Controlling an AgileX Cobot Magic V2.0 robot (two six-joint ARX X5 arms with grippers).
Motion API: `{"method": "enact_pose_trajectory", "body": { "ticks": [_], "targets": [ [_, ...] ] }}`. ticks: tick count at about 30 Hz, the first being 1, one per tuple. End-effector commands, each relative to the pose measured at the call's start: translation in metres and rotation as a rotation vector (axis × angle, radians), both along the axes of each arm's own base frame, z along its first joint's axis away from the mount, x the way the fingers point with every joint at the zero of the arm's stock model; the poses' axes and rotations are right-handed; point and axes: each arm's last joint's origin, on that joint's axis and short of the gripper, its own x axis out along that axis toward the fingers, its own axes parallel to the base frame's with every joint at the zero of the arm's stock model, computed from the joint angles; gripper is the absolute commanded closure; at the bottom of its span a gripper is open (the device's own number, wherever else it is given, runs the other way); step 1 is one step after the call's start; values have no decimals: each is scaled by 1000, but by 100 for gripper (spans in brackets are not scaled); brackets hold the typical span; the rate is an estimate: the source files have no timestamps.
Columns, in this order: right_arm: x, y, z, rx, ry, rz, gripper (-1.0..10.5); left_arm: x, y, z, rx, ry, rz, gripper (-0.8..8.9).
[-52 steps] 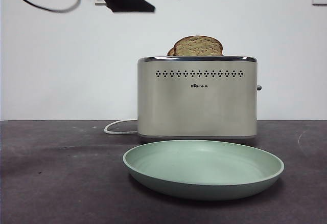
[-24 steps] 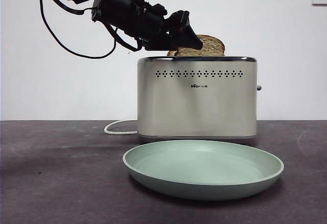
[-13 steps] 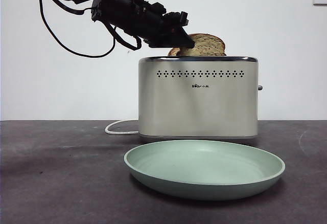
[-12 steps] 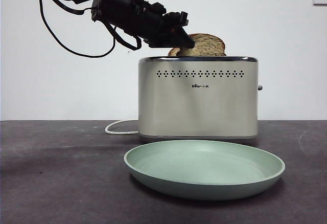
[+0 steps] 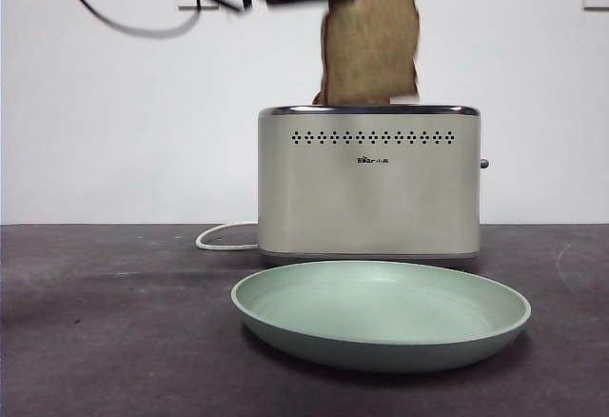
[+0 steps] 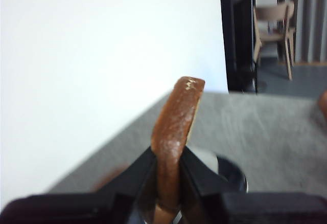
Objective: Take the bread from the toaster,put the bread on the plate,put the plate on the table
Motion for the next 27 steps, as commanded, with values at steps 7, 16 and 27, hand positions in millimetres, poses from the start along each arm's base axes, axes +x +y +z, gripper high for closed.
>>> {"method": "enact_pose_trajectory", "body": {
  "ticks": [7, 16, 27],
  "targets": [
    [0, 0, 0, -3, -7, 8, 424, -46, 28, 50, 16, 19, 32, 822],
    [4, 1, 0, -4, -3, 8, 424, -107, 66, 87, 36, 77, 64, 821],
    [21, 5, -4, -4, 9, 5, 425, -162, 98, 91, 112, 241, 11, 819]
  ]
}}
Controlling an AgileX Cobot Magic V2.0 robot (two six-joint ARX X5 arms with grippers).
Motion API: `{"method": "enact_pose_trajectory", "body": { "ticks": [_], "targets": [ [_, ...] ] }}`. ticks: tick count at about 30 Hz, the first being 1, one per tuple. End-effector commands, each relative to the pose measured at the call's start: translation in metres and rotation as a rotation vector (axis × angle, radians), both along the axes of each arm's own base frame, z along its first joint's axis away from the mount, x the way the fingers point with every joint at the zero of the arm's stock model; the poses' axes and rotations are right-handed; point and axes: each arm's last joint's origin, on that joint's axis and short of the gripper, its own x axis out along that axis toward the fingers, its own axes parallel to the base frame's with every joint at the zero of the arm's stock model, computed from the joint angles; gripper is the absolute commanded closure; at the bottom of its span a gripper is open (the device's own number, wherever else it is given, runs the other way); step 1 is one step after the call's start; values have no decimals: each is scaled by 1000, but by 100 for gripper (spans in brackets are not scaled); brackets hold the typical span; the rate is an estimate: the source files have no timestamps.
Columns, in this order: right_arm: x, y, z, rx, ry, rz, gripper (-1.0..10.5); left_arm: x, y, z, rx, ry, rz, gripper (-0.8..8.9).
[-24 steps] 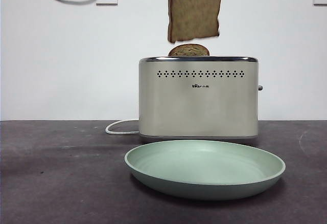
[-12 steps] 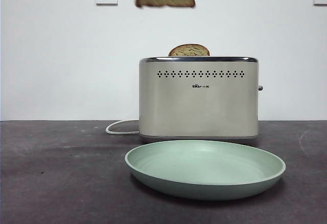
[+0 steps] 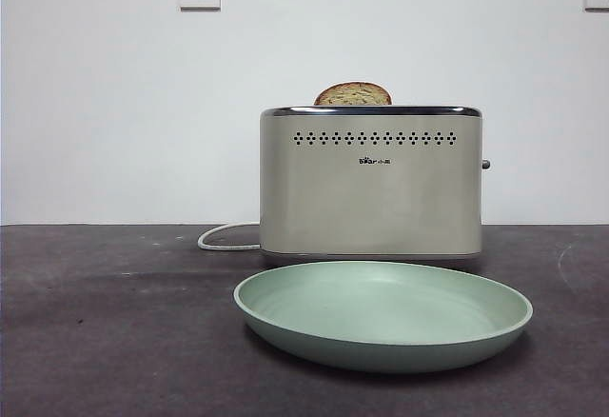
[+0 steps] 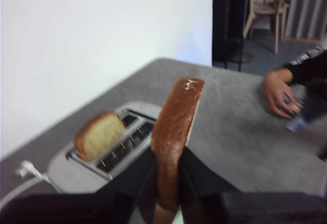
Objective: Take the bread from the toaster,put the bread on the plate,put the plate on the table
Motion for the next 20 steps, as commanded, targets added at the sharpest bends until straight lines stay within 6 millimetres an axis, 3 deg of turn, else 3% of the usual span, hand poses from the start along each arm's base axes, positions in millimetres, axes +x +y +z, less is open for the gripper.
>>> {"method": "enact_pose_trajectory", "body": {
  "ticks": [1, 10, 20],
  "targets": [
    [7, 2, -1, 2, -6, 3, 425, -8, 4, -3, 16, 54, -19, 819],
    [41, 10, -19, -27, 105, 1, 451, -23, 12, -43, 62, 175, -14, 819],
    [93, 22, -61, -67, 271, 5, 451, -51, 24, -99, 0, 292, -4, 819]
  ]
}}
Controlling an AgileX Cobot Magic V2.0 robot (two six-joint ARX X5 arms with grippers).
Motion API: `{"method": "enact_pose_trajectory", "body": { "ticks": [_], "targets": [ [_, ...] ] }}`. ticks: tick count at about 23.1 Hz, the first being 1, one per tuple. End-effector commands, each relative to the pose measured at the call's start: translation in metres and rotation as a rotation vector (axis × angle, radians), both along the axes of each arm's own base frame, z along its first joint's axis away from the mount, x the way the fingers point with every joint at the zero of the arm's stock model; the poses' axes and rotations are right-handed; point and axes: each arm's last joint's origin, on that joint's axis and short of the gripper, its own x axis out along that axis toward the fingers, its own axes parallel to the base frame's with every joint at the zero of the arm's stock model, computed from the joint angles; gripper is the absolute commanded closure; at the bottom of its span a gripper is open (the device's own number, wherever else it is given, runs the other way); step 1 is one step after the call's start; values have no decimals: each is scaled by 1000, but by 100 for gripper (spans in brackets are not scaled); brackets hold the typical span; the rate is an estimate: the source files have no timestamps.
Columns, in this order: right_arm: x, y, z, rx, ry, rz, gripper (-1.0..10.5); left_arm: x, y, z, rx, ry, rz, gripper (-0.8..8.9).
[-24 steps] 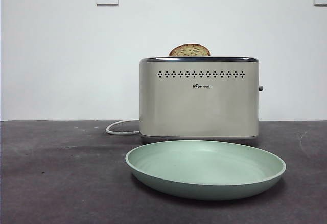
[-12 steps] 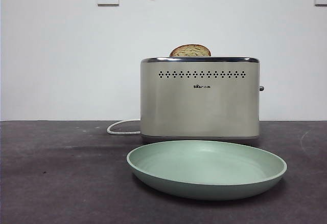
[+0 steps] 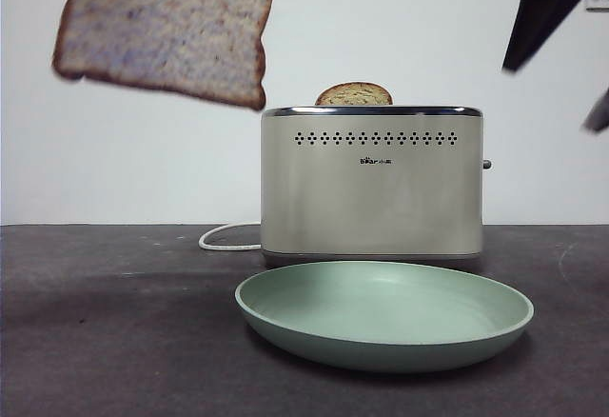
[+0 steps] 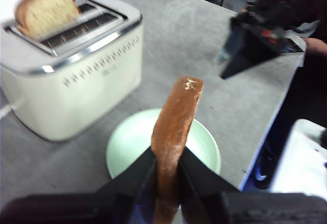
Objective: Take the bread from the toaster,put the bread on the plate,put the plate on the table
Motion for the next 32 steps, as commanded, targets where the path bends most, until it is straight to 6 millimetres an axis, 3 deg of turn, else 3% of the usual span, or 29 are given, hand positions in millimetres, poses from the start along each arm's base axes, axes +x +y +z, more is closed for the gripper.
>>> {"method": "enact_pose_trajectory", "body": {
  "ticks": [1, 4, 8, 14, 16, 19, 25, 28, 32],
  "targets": [
    [13, 4, -13, -13, 38, 6, 451, -8, 3, -5, -42, 29, 6, 819],
    [32, 8, -38, -29, 114, 8, 453, -18, 5, -4, -61, 41, -7, 819],
    [52, 14, -69, -42, 194, 16, 541, -22, 5, -3, -82, 53, -16, 820],
    [67, 21, -100, -59, 260, 27, 542, -22, 4, -3, -92, 66, -16, 820],
    [70, 25, -105, -59, 256, 35, 558, -22, 4, -3, -93, 66, -15, 820],
    [72, 29, -108, -56, 242, 47, 672, -21, 4, -1, -105, 58, -13, 820],
    [75, 32, -121, -64, 282, 54, 692, -21, 4, -1, -106, 57, -13, 820],
    [76, 33, -120, -43, 271, 61, 953, -21, 4, -1, -106, 57, -13, 820],
    [76, 33, -120, -39, 270, 61, 959, -21, 4, -1, -110, 64, -11, 820]
  ]
}}
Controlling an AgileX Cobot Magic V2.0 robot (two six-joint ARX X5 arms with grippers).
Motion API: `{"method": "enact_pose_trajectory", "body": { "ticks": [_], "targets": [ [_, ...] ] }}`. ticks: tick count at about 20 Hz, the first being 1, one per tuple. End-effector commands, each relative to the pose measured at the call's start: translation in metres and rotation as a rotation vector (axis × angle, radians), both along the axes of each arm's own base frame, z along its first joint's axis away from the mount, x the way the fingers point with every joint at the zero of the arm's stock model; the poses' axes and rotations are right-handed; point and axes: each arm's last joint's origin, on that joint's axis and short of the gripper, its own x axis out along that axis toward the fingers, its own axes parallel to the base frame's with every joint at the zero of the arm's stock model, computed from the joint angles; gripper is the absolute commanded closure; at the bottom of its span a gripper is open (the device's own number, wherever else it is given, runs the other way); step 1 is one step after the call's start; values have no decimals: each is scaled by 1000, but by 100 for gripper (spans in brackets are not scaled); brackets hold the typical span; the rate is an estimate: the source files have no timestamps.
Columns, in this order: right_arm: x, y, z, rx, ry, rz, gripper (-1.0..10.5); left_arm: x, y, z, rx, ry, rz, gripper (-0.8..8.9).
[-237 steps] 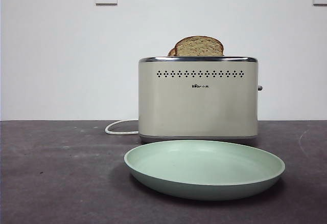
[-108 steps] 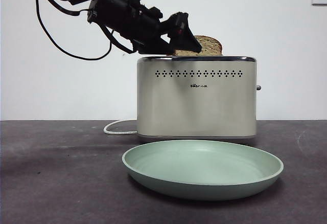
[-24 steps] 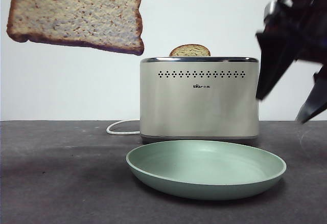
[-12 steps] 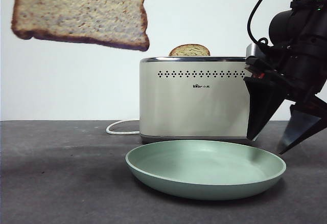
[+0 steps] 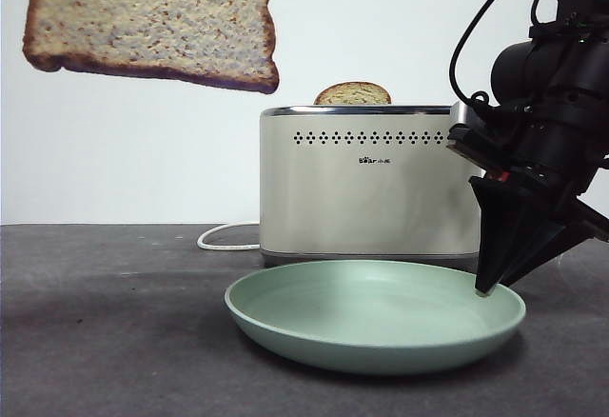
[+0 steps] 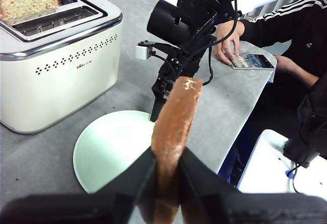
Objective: Take the bread from the toaster,put the bread on the plate,put the plate on the table
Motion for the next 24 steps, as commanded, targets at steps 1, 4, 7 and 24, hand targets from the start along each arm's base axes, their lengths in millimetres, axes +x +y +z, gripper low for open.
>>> {"method": "enact_pose_trajectory", "body": {
  "ticks": [1, 4, 7, 24],
  "targets": [
    [-1, 0, -4, -1, 13, 7, 959, 0, 0, 0, -19, 11, 3, 820],
    [0, 1, -4, 3, 9, -3, 959, -1, -1, 0, -40, 44, 1, 820],
    [-2, 1, 3, 21, 3, -25, 960, -1, -2, 1, -74, 94, -14, 821],
    [-82, 35, 122, 216, -329, 50, 960, 54, -45, -33, -106, 440, 0, 821]
  ]
}}
